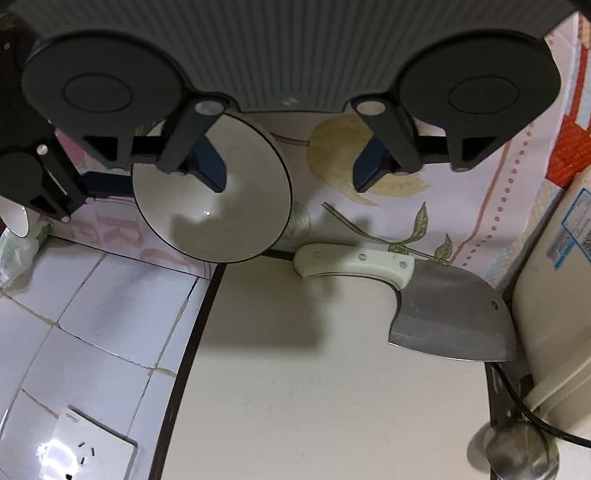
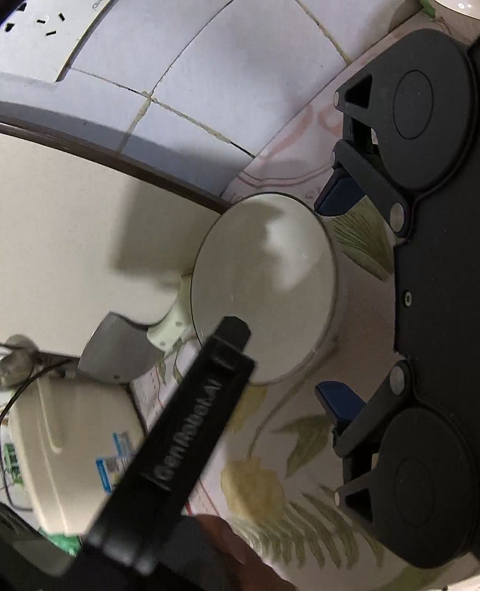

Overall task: Organize plates and bowls
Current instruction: 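Move both grippers to the white bowl beside the cleaver, then close both grippers on the rim of the white bowl, then lift the white bowl and carry it beside the plate stack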

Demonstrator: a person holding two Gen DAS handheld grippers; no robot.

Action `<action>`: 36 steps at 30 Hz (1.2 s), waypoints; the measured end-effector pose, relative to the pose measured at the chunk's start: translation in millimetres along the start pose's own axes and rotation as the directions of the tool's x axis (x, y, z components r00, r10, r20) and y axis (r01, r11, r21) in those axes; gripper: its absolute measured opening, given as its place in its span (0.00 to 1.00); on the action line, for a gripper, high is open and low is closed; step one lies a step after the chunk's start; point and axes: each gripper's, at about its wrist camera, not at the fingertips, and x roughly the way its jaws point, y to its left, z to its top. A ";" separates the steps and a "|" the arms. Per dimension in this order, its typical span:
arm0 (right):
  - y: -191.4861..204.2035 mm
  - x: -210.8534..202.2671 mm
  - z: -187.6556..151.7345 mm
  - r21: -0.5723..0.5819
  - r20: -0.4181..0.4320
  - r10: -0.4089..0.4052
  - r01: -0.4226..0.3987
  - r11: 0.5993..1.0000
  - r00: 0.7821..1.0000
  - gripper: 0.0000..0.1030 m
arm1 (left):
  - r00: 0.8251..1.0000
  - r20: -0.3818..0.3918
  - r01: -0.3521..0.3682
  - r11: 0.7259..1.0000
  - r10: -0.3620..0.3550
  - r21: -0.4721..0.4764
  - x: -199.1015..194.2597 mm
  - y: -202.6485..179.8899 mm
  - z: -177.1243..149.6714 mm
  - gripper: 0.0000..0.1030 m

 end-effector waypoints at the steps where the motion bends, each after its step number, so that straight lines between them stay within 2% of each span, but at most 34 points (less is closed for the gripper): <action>1: -1.4 3.2 2.1 0.012 -0.005 -0.004 0.004 1.000 1.000 0.95 | 1.000 -0.004 0.001 1.000 -0.001 0.001 2.5 0.1 0.6 0.62; 4: -8.2 10.6 6.0 0.045 -0.012 0.020 -0.020 0.999 1.000 0.96 | 0.999 -0.037 0.018 1.000 -0.018 -0.007 10.7 0.4 1.6 0.45; 6: -11.2 13.3 5.9 0.054 -0.016 0.042 -0.041 0.998 0.999 0.97 | 0.997 -0.064 0.034 0.999 -0.036 -0.024 16.2 2.6 1.5 0.24; 8: -12.2 16.9 7.8 0.047 -0.012 0.053 -0.052 0.997 0.999 0.97 | 0.994 -0.097 0.045 0.997 -0.051 -0.055 22.0 6.2 0.7 0.15; 18: -8.7 8.3 5.4 0.069 -0.021 0.091 -0.089 0.994 0.996 0.95 | 0.991 -0.125 0.040 0.998 -0.045 -0.043 7.2 2.5 -5.1 0.13; 31: 40.8 -73.5 -12.4 0.029 0.070 0.071 -0.073 0.997 0.995 0.95 | 0.992 -0.129 0.004 1.000 -0.002 0.016 -78.9 -15.9 -34.2 0.13; 36: 62.8 -94.5 -27.1 0.041 0.077 0.077 -0.080 0.996 0.994 0.95 | 0.989 -0.148 -0.014 1.000 0.018 0.028 -98.3 -19.2 -54.0 0.14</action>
